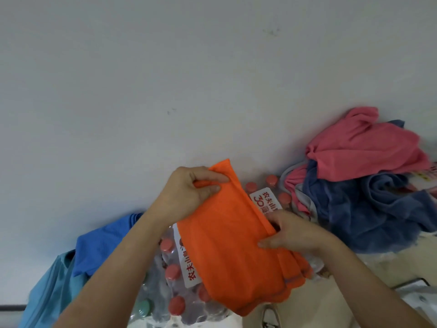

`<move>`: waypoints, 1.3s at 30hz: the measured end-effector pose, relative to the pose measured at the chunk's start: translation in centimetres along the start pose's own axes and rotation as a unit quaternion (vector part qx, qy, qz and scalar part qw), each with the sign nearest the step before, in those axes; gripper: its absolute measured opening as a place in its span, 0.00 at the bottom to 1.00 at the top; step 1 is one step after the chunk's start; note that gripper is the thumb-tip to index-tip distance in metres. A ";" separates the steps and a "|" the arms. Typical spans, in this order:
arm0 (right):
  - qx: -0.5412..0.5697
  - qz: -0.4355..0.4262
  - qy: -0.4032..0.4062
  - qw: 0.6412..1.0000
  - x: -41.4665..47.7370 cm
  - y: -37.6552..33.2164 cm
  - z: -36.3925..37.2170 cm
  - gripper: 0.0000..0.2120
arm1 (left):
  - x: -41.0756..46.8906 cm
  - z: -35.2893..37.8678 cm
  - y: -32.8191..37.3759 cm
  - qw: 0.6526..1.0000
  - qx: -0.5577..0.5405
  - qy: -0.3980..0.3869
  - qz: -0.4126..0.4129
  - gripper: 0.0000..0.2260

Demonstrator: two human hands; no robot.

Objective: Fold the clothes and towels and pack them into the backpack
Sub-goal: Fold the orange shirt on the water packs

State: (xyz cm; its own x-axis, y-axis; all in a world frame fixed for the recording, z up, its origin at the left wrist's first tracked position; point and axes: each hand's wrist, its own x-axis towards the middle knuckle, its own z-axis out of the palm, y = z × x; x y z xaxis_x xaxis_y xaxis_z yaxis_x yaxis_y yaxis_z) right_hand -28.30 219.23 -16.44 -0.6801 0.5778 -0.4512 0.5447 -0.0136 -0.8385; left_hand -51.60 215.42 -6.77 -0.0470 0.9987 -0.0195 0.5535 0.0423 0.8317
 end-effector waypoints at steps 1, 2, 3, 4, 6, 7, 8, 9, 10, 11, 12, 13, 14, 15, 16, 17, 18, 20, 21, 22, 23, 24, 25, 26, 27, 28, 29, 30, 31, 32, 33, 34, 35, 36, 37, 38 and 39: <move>-0.019 0.006 -0.002 1.000 -1.1 0.2 -0.1 0.11 | -0.9 -0.7 0.7 1.000 -0.018 0.003 0.000 0.15; -0.038 0.012 -0.006 0.999 -2.3 0.2 -0.2 0.08 | -1.7 -1.4 1.4 0.999 -0.035 0.004 -0.001 0.15; -0.049 0.018 -0.006 0.999 -3.5 0.3 -0.2 0.06 | -2.7 -2.0 2.0 0.999 -0.050 0.006 -0.004 0.16; -0.055 0.026 0.000 0.998 -4.7 0.1 -0.2 0.06 | -3.6 -2.5 2.5 0.998 -0.067 0.008 -0.011 0.16; -0.067 0.046 0.028 0.996 -7.3 -0.8 -0.5 0.10 | -5.7 -3.3 3.0 0.993 -0.116 0.012 -0.027 0.17; -0.086 0.043 0.054 0.994 -8.4 -1.5 -0.9 0.11 | -6.6 -3.6 3.1 0.988 -0.149 0.018 -0.034 0.17; -0.113 0.032 0.082 0.990 -9.4 -2.3 -1.5 0.11 | -7.6 -4.0 2.9 0.981 -0.186 0.031 -0.041 0.16; -0.135 0.022 0.110 0.985 -10.2 -3.3 -2.2 0.10 | -8.5 -4.4 2.6 0.972 -0.225 0.051 -0.051 0.16; -0.151 0.010 0.130 0.980 -10.8 -4.4 -2.8 0.09 | -9.2 -4.9 1.9 0.961 -0.258 0.077 -0.066 0.16; -0.161 0.002 0.148 0.976 -11.1 -5.6 -3.5 0.07 | -9.9 -5.2 0.9 0.951 -0.279 0.102 -0.083 0.17; -0.171 -0.008 0.151 0.974 -11.0 -6.9 -4.1 0.06 | -10.6 -5.2 -0.2 0.945 -0.284 0.123 -0.106 0.17; -0.189 -0.014 0.142 0.971 -10.3 -7.9 -4.3 0.06 | -11.2 -4.9 -1.5 0.942 -0.276 0.138 -0.132 0.17; -0.218 -0.009 0.128 0.968 -9.0 -8.7 -4.4 0.07 | -11.8 -4.2 -3.0 0.945 -0.247 0.144 -0.156 0.19; -0.247 0.009 0.117 0.962 -7.3 -8.8 -4.2 0.07 | -12.4 -3.1 -4.7 0.954 -0.194 0.143 -0.177 0.21; -0.278 0.031 0.112 0.954 -5.0 -8.4 -3.7 0.05 | -12.8 -1.9 -6.4 0.962 -0.134 0.135 -0.198 0.23; -0.305 0.051 0.112 0.944 -2.6 -7.3 -3.0 0.05 | -13.1 -0.7 -8.0 0.965 -0.085 0.131 -0.212 0.27; -0.320 0.067 0.120 0.937 -0.3 -6.0 -2.0 0.06 | -13.3 0.4 -9.4 0.964 -0.055 0.133 -0.223 0.30; -0.348 0.087 0.170 0.918 3.5 -3.4 -0.2 0.04 | -13.2 2.0 -11.5 0.960 -0.027 0.158 -0.232 0.31; -0.358 0.090 0.208 0.906 4.5 -2.6 0.5 0.04 | -13.1 2.3 -12.1 0.958 -0.011 0.172 -0.228 0.31; -0.362 0.086 0.248 0.895 5.2 -2.3 1.0 0.08 | -12.9 2.4 -12.6 0.958 0.006 0.182 -0.223 0.31; -0.365 0.076 0.280 0.885 5.6 -2.0 1.2 0.13 | -12.7 2.5 -13.1 0.959 0.031 0.181 -0.216 0.31; -0.371 0.057 0.303 0.876 5.6 -1.8 1.4 0.18 | -12.6 2.5 -13.3 0.960 0.073 0.172 -0.211 0.32; -0.376 0.030 0.316 0.871 5.5 -1.7 1.5 0.22 | -12.6 2.6 -13.4 0.955 0.135 0.162 -0.210 0.32; -0.376 0.001 0.320 0.870 5.3 -1.5 1.5 0.26 | -12.5 2.5 -13.3 0.941 0.210 0.162 -0.209 0.33; -0.375 -0.027 0.315 0.872 5.1 -1.2 1.4 0.28 | -12.5 2.5 -12.9 0.922 0.281 0.168 -0.207 0.33; -0.376 -0.049 0.299 0.876 4.8 -1.0 1.3 0.29 | -12.3 2.5 -12.3 0.903 0.338 0.181 -0.197 0.33; -0.382 -0.065 0.275 0.880 4.7 -0.9 1.0 0.29 | -11.8 2.6 -11.7 0.890 0.376 0.194 -0.172 0.31; -0.392 -0.073 0.248 0.883 4.7 -1.0 0.7 0.29 | -11.0 2.9 -11.1 0.888 0.395 0.200 -0.127 0.28; -0.402 -0.075 0.221 0.885 4.8 -1.1 0.3 0.28 | -9.8 3.3 -10.5 0.893 0.402 0.190 -0.068 0.24; -0.413 -0.075 0.199 0.886 5.0 -1.1 0.0 0.28 | -8.3 3.9 -10.0 0.908 0.387 0.162 -0.015 0.21; -0.422 -0.079 0.184 0.884 5.3 -1.2 -0.3 0.27 | -6.7 4.5 -9.6 0.921 0.368 0.128 0.025 0.20; -0.435 -0.084 0.176 0.879 5.6 -1.1 -0.5 0.26 | -5.0 5.2 -9.5 0.928 0.358 0.095 0.045 0.19; -0.447 -0.089 0.176 0.872 5.9 -0.9 -0.7 0.25 | -3.4 6.1 -9.7 0.931 0.354 0.066 0.050 0.19; -0.455 -0.099 0.186 0.865 6.2 -0.6 -0.7 0.24 | -2.1 6.8 -9.8 0.934 0.352 0.037 0.041 0.20; -0.457 -0.112 0.203 0.859 6.4 -0.2 -0.7 0.23 | -0.9 7.4 -9.9 0.936 0.351 0.018 0.025 0.21; -0.455 -0.129 0.225 0.852 6.5 0.1 -0.5 0.22 | 0.1 7.9 -10.2 0.937 0.348 0.009 0.007 0.21; -0.452 -0.145 0.246 0.845 6.8 0.4 -0.4 0.20 | 0.8 8.2 -10.4 0.939 0.344 0.012 -0.003 0.20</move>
State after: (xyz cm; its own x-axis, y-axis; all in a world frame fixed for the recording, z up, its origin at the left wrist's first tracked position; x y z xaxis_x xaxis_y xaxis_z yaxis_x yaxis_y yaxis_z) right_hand -32.49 223.47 -19.66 -0.6841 0.7221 0.1024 0.6936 0.6876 -0.2148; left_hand -50.57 216.01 -20.03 -0.0666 0.9978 -0.0046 0.9589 0.0653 0.2760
